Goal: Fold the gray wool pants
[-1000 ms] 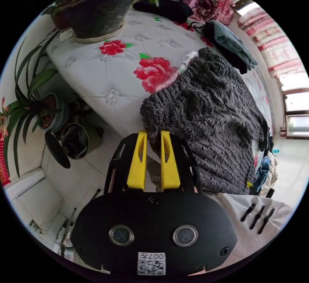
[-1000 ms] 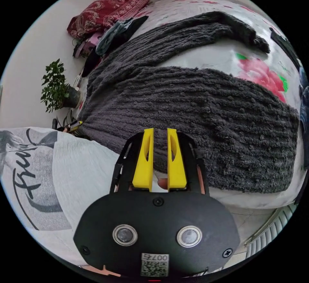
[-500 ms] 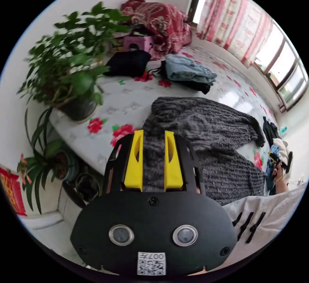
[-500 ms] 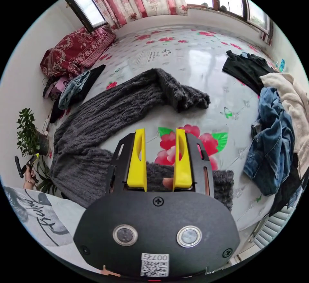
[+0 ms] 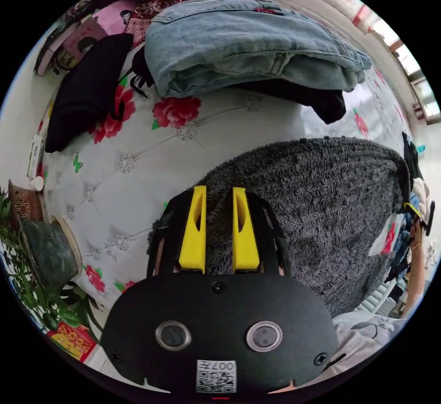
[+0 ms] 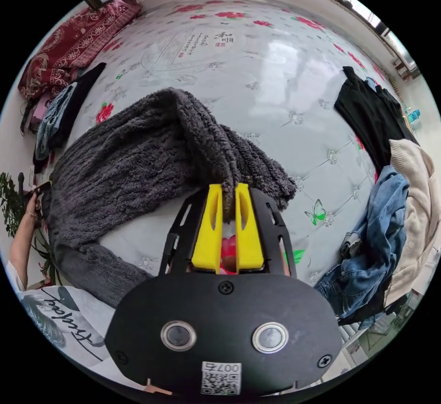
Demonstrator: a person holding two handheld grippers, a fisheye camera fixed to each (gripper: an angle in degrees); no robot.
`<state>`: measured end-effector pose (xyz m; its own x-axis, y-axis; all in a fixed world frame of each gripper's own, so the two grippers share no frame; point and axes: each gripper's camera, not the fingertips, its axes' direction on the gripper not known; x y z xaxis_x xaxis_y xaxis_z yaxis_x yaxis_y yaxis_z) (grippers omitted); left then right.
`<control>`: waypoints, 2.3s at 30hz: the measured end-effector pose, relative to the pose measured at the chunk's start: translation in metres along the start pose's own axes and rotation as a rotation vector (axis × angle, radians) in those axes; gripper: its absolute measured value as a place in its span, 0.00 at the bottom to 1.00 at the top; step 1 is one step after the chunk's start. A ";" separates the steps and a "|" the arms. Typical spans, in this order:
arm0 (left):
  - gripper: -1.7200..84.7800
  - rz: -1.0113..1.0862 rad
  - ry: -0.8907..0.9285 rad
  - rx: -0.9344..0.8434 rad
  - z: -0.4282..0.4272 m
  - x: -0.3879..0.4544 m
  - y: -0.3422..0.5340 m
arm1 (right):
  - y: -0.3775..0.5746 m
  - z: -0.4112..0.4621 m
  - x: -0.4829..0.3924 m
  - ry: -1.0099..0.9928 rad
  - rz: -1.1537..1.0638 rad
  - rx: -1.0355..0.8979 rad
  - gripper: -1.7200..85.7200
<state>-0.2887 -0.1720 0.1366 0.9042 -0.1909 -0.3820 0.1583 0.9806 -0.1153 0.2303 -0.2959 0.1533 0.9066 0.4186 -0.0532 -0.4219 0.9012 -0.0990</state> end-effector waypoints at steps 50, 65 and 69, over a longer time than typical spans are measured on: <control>0.07 -0.303 0.369 0.117 -0.039 -0.123 0.367 | 0.455 -0.101 0.109 -0.121 0.485 0.137 0.09; 0.09 -0.273 0.273 0.096 -0.052 -0.133 0.392 | 0.556 -0.149 0.199 -0.496 0.877 0.461 0.10; 0.07 -0.422 0.262 0.168 -0.061 -0.152 0.425 | 0.537 -0.150 0.199 -0.461 0.811 0.444 0.10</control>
<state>-0.3831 0.2711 0.0903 0.6216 -0.5546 -0.5532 0.5682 0.8054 -0.1688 0.1833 0.2546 -0.0592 0.3042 0.8368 0.4553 -0.9520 0.2496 0.1774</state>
